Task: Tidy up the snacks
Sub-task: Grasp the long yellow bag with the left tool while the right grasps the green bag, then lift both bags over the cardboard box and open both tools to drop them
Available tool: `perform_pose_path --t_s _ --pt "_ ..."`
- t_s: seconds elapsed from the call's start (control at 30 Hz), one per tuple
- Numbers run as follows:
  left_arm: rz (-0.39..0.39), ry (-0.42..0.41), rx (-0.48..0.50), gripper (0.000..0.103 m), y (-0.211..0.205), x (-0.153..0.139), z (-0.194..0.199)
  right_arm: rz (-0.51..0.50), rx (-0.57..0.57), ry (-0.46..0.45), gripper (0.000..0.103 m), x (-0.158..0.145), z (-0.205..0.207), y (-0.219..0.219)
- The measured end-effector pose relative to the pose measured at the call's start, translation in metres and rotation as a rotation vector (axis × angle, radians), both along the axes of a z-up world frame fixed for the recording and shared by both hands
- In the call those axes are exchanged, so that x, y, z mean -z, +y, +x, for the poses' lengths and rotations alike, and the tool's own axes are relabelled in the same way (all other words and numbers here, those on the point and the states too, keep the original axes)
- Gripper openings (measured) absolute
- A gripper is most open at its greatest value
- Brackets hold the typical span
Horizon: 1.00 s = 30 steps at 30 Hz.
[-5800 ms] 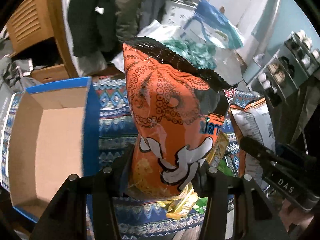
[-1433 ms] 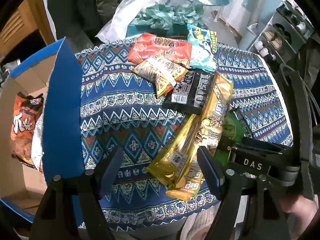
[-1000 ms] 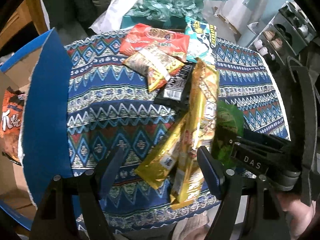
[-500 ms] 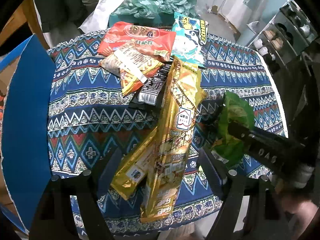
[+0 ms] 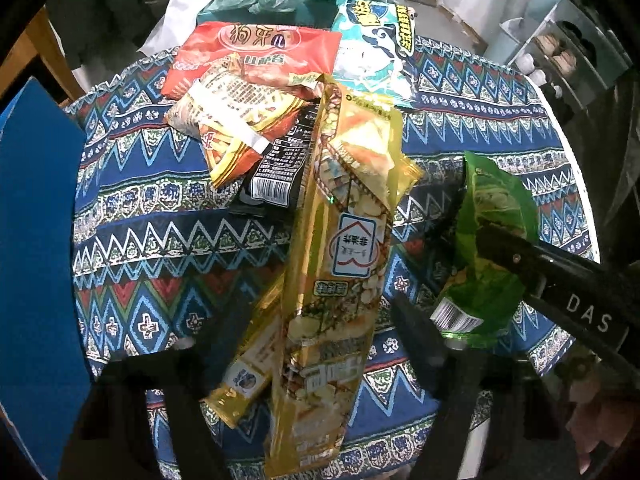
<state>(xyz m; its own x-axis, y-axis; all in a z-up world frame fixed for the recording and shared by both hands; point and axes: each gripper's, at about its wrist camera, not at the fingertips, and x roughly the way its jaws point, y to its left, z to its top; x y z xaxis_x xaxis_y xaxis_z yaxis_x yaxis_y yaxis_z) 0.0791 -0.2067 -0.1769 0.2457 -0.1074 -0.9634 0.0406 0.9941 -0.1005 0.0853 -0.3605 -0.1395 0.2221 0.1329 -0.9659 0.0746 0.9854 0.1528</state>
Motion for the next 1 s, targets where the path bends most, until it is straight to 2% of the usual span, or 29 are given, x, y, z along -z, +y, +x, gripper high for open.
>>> perform_pose_path --t_s 0.07,0.17,0.33,0.6,1.0 --pt "-0.010 -0.022 0.024 0.046 0.002 -0.003 0.000 -0.024 -0.014 -0.007 0.038 -0.001 0.000 0.002" --pt "-0.013 -0.034 0.037 0.037 0.004 -0.007 -0.002 -0.035 -0.025 -0.014 0.037 -0.001 0.001 0.004" --pt "-0.029 -0.060 0.052 0.032 0.008 -0.017 -0.009 -0.034 -0.026 -0.020 0.036 -0.004 -0.001 0.005" --pt "-0.045 -0.089 0.037 0.032 0.020 -0.035 -0.018 -0.030 -0.042 -0.056 0.036 -0.024 -0.009 0.016" --pt "-0.058 -0.193 0.001 0.032 0.047 -0.084 -0.028 -0.009 -0.100 -0.139 0.036 -0.066 -0.020 0.039"
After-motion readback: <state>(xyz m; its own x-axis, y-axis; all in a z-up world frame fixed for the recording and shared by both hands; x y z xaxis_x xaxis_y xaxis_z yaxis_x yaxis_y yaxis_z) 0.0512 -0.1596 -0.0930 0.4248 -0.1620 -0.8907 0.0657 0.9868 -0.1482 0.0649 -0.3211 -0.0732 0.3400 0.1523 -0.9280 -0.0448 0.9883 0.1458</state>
